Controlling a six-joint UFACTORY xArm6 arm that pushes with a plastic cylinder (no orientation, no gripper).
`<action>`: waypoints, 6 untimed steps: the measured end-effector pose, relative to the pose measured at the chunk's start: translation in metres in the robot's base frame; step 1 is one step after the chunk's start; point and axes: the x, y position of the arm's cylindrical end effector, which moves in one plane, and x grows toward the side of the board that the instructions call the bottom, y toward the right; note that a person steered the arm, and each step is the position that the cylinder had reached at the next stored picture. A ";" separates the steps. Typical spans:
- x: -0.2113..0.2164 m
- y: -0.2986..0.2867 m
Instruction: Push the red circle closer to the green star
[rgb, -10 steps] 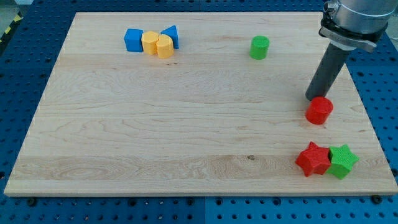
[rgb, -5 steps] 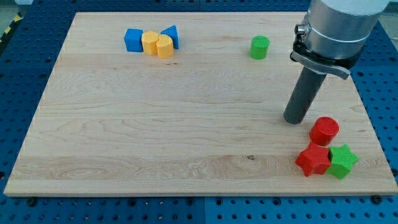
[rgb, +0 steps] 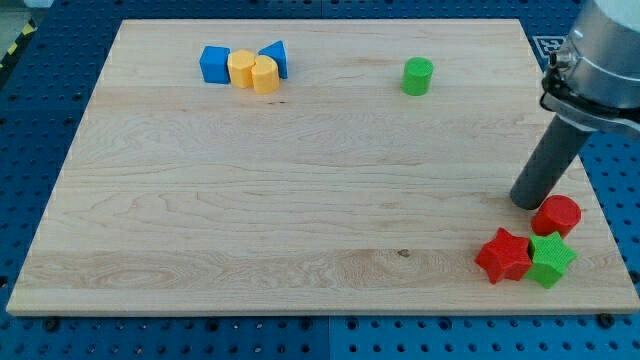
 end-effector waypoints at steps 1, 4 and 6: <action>-0.003 0.038; 0.019 0.066; 0.025 0.029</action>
